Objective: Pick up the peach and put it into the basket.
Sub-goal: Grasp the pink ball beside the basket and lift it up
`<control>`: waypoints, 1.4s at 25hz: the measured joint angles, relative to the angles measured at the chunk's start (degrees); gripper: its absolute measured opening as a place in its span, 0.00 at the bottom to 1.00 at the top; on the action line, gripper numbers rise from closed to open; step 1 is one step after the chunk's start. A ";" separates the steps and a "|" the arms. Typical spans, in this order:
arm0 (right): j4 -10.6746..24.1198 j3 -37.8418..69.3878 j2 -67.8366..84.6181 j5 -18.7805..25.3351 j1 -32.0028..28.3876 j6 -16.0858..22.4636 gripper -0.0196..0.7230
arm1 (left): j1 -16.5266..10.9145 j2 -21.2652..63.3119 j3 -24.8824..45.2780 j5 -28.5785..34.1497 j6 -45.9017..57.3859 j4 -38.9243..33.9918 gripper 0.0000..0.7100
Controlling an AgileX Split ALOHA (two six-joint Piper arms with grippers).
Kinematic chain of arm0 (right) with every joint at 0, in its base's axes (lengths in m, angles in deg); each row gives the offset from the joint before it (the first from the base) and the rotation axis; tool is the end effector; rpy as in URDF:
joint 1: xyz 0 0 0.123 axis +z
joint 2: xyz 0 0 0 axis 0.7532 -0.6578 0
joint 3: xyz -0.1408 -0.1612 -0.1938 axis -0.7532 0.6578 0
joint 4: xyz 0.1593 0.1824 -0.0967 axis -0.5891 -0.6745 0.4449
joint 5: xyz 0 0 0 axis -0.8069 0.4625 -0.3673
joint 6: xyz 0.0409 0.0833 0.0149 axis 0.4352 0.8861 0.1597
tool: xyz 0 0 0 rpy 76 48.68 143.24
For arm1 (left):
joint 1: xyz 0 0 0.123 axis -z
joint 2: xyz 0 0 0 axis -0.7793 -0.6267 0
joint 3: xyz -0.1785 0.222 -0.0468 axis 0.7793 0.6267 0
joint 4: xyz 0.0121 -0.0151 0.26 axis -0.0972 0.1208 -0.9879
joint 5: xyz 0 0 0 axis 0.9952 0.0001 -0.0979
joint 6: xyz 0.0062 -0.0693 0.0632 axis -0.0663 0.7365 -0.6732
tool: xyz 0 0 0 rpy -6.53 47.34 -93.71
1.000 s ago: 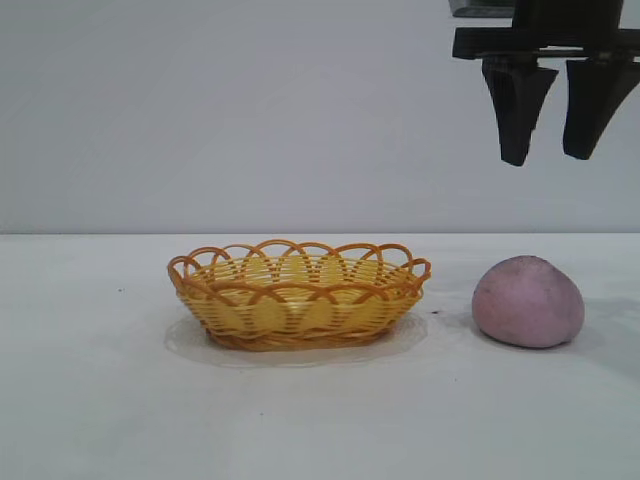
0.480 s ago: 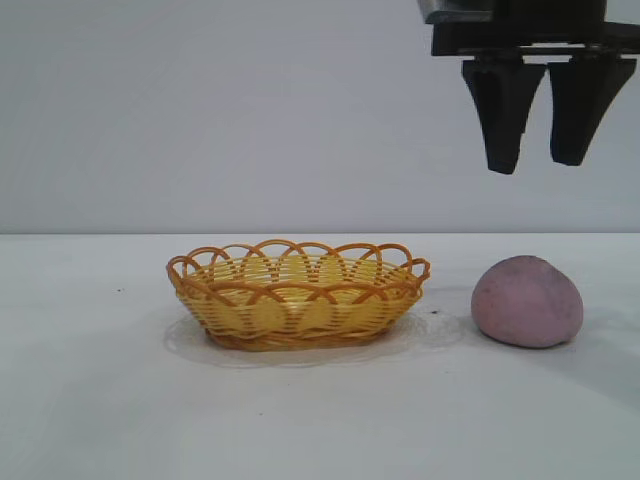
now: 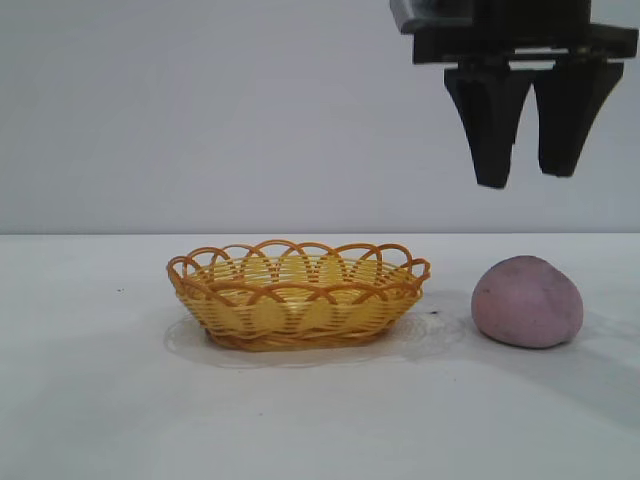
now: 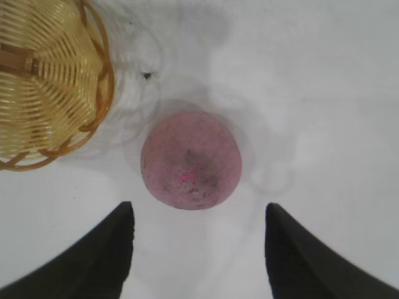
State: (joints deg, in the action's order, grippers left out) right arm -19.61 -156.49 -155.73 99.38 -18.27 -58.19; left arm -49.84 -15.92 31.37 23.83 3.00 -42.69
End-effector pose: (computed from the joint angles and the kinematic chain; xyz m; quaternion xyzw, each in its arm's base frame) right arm 0.3171 0.1799 0.2006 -0.2467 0.9680 -0.0251 0.0391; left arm -0.0017 0.0053 0.2706 -0.0024 0.8679 0.0190 0.4963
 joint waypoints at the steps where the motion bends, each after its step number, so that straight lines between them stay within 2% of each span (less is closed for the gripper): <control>1: 0.00 0.36 -0.51 -0.58 0.00 0.00 0.54 | 0.00 0.00 0.00 0.00 0.00 0.00 0.75; 8: 0.00 0.51 -3.99 -5.70 0.00 0.11 0.54 | 0.00 0.00 0.00 0.00 0.00 0.00 0.75; 17: 0.13 0.74 -8.24 -6.74 -0.65 0.79 0.54 | 0.00 0.00 0.00 0.00 0.00 0.00 0.75; 23: 0.49 0.78 -8.39 -6.67 -1.12 0.93 0.13 | 0.00 0.00 0.00 0.00 0.00 0.00 0.75; 24: 0.75 0.78 -8.39 -6.53 -1.12 0.93 0.09 | 0.00 0.00 0.00 0.00 0.00 0.00 0.75; 25: 1.20 0.78 -8.24 -6.27 -1.12 0.93 0.11 | 0.00 0.00 0.00 0.00 0.00 0.00 0.75; 26: 1.51 0.78 -7.94 -6.15 -1.12 0.93 0.03 | 0.00 0.00 0.00 0.00 0.00 0.00 0.75; 35: 2.11 1.01 4.75 -6.39 -0.69 0.81 0.03 | 0.00 0.00 0.00 0.00 0.00 0.00 0.75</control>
State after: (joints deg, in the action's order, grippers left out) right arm -17.50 -155.49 -150.99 92.99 -18.96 -57.38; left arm -49.84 -15.92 31.37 23.83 3.00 -42.69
